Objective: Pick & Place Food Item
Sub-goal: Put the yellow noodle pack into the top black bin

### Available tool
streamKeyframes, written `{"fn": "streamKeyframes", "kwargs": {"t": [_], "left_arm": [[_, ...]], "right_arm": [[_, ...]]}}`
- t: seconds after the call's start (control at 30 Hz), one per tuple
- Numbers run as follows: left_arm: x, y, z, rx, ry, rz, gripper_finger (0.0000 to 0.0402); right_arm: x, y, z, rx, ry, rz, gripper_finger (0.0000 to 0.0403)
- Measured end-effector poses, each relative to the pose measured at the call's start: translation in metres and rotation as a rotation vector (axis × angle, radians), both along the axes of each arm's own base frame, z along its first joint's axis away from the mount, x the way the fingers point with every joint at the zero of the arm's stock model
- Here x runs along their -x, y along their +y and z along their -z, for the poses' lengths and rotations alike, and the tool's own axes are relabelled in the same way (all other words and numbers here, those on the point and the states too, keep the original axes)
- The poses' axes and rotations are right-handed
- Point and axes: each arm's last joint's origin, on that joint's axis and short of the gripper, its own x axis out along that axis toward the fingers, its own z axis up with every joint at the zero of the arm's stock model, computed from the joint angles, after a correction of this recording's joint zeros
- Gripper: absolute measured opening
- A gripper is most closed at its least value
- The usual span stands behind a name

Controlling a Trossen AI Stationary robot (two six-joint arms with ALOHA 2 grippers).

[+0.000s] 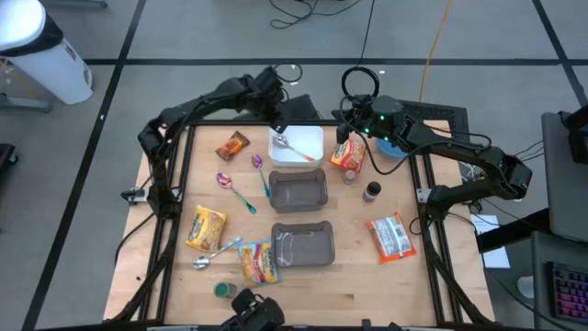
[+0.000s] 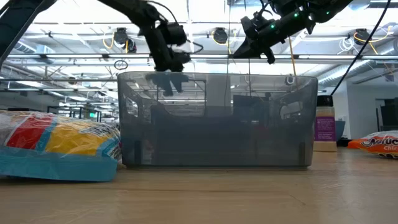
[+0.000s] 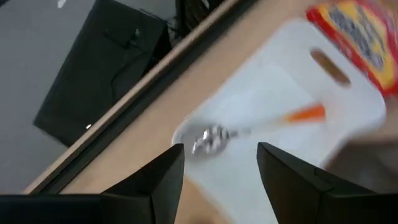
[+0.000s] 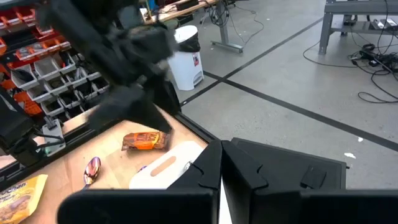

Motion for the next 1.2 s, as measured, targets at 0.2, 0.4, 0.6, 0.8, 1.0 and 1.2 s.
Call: {"fn": "streamKeyframes", "kwargs": {"t": [0.2,0.4,0.6,0.8,1.0,1.2], "left_arm": [[0.034,-0.023,-0.035,-0.008,0.055,0.045,0.0209],[0.077,-0.047,-0.056,-0.044,0.027,0.027,0.0209],[0.121,-0.077,-0.046,-0.003,0.022,-0.056,0.0209],[0.156,-0.116,-0.023,0.070,0.010,-0.130,0.0209],[0.177,-0.154,0.007,0.155,0.004,-0.190,0.0209],[0.189,-0.183,0.028,0.221,-0.014,-0.218,0.0209]], "right_arm": [[0.000,0.000,0.000,0.000,0.001,0.000,0.0000],[0.000,0.000,0.000,-0.002,-0.001,-0.003,0.0000],[-0.001,0.002,0.000,-0.004,-0.001,-0.014,0.0001],[-0.002,0.003,0.000,-0.048,-0.030,-0.005,0.0012],[-0.003,0.003,0.001,-0.081,-0.048,0.004,0.0028],[-0.011,0.001,0.011,-0.169,-0.068,0.017,0.0045]]}}
